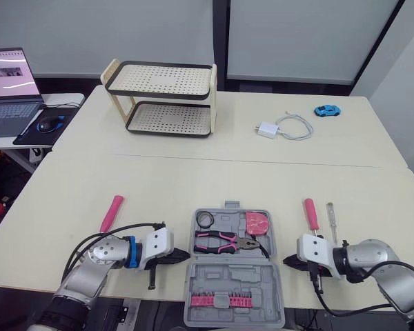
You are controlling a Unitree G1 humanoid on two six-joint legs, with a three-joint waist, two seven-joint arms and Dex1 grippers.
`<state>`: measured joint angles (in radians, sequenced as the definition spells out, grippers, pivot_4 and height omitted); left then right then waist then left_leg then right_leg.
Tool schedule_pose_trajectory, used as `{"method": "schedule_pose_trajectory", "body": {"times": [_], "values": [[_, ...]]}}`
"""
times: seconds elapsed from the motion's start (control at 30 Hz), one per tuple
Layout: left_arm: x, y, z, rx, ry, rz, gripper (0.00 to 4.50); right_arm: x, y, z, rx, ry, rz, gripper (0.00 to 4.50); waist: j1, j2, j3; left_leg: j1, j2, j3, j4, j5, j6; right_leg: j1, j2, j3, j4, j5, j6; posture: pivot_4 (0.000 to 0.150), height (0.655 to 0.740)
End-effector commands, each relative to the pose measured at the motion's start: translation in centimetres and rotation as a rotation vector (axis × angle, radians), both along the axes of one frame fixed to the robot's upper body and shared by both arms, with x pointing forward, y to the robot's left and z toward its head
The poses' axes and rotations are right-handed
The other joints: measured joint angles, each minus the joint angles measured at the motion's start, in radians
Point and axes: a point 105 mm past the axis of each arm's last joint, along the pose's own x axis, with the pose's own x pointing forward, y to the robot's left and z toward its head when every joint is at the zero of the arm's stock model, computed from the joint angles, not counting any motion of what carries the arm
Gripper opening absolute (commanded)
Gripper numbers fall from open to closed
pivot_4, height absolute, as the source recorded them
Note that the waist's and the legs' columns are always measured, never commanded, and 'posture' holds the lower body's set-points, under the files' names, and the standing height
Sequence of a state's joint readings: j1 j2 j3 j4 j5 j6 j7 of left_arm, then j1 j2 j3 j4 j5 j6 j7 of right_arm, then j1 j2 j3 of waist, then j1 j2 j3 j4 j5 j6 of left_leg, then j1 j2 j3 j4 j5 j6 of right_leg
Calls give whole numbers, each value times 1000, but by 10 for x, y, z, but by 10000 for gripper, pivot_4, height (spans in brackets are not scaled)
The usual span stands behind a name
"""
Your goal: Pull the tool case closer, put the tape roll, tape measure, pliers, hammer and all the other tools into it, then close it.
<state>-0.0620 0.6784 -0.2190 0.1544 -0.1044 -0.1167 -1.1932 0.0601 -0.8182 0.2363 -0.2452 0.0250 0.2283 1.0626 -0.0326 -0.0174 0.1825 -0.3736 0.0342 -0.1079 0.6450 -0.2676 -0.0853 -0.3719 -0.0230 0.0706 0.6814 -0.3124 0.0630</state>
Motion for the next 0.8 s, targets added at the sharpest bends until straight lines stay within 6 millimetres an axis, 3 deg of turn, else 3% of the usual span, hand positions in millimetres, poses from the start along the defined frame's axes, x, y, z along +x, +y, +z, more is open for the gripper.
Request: {"method": "schedule_pose_trajectory", "body": {"times": [0.03, 0.57, 0.8], "values": [[-3, -7, -9, 13, 19, -28, 0, 4, 13, 2, 23, -15, 29, 385, 0, 1, -1, 0, 0, 0, 0, 0, 0, 0, 0, 0, 0, 0, 0, 1500, 7350], [-10, -37, -3, -46, 90, -68, 0, 7, 28, 7, 55, -15, 36, 385, 0, 4, -2, 0, -1, 0, 0, 0, 0, 1, -1, 0, 0, 0, 0, 1500, 7350], [0, -36, -3, -21, 37, -44, 0, 8, 30, 9, 60, -16, 31, 385, 1, 4, -2, 0, -1, 0, 0, 0, 0, 1, -1, 0, 0, 0, 0, 1500, 7350]]}}
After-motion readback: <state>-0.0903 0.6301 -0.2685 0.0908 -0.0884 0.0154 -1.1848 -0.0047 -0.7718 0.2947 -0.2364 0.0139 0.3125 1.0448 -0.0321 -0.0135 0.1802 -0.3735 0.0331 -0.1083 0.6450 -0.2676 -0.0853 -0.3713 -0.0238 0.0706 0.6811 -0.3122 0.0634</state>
